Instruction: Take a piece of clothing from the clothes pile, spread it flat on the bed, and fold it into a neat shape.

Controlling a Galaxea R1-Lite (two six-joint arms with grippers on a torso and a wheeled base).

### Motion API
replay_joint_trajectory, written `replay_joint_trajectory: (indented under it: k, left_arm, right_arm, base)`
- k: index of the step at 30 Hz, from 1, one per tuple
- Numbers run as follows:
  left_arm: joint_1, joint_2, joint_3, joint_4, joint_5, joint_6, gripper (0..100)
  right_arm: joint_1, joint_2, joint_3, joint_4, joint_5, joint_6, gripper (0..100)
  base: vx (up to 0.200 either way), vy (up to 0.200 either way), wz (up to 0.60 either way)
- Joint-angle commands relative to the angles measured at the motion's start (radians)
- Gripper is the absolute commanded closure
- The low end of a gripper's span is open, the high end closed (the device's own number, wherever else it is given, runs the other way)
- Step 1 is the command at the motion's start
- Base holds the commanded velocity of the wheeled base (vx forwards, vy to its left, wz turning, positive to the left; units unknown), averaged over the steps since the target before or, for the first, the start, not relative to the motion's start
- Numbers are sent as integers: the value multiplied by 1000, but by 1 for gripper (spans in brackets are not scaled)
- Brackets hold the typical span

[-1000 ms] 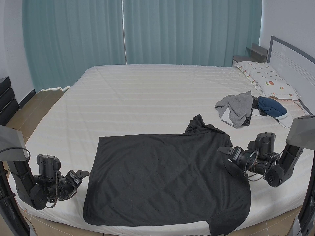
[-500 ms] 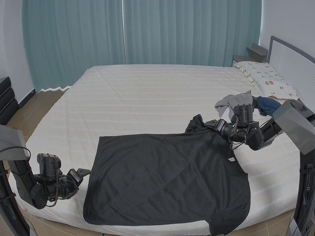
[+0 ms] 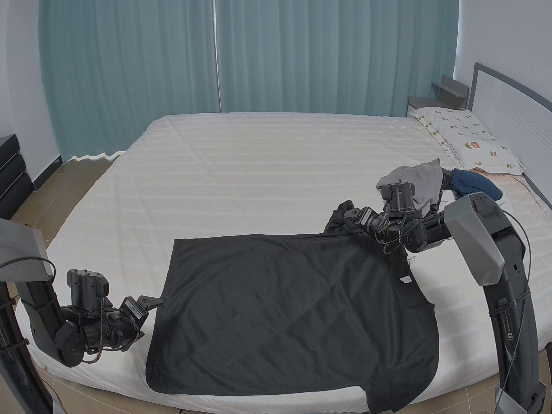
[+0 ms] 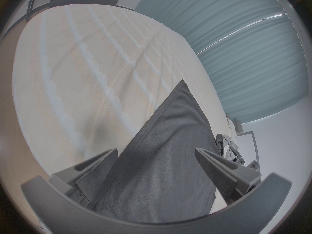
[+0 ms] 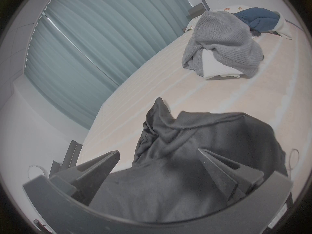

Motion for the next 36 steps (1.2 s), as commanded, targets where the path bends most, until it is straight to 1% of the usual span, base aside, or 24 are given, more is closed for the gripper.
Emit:
replay_joint_trajectory:
  k: [1,5,7,11,15,18,22,24,25,26,29,30,31,33,34,36]
  left_arm:
    - [-1,8,0,0,-2,-2,0]
    - [-1,8,0,0,-2,-2,0]
    - [-1,8,0,0,-2,-2,0]
    - [-1,8,-1,0,-2,-2,0]
    - [-1,5,-9,0,-2,-8,0]
    - [-1,5,-23,0,1,-8,0]
    - [-6,-3,-110,10,14,-4,0]
    - [-6,-3,-110,10,14,-4,0]
    - [-15,-1,-179,24,14,-5,0]
    - [-17,0,-189,26,15,-5,0]
    - [-35,28,-345,105,17,-5,0]
    - [-35,33,-360,118,17,-5,0]
    - [-37,54,-423,162,17,-5,0]
    - [-55,128,-600,271,18,-1,0]
    - [-57,140,-624,285,20,-1,0]
    - [-57,197,-735,328,29,1,0]
  right_arm:
    - [-30,135,-153,-2,-34,1,0]
    - [-54,155,-153,-40,-34,-9,0]
    - [-85,163,-153,-125,-25,-18,0]
    - [-134,176,-153,-221,-22,-39,0]
    - [-178,176,-153,-303,-31,-38,0]
    - [-194,167,-153,-313,-33,-35,0]
    - [-200,133,-144,-306,-34,-33,0]
    - [-200,133,-144,-306,-34,-33,0]
    - [-194,103,-75,-313,-23,-36,0]
    - [-194,100,-68,-313,-22,-38,0]
    - [-180,74,-8,-317,-2,-38,0]
    - [-178,72,-3,-317,0,-38,0]
    - [-175,64,11,-317,6,-38,0]
    - [-174,51,43,-315,26,-38,0]
    - [-174,49,46,-315,27,-38,0]
    - [-172,49,57,-317,29,-39,0]
  base:
    - [0,0,0]
    - [0,0,0]
    - [0,0,0]
    - [0,0,0]
    - [0,0,0]
    - [0,0,0]
    - [0,0,0]
    - [0,0,0]
    - [0,0,0]
    - [0,0,0]
    - [0,0,0]
    - [0,0,0]
    - [0,0,0]
    - [0,0,0]
    - [0,0,0]
    - [0,0,0]
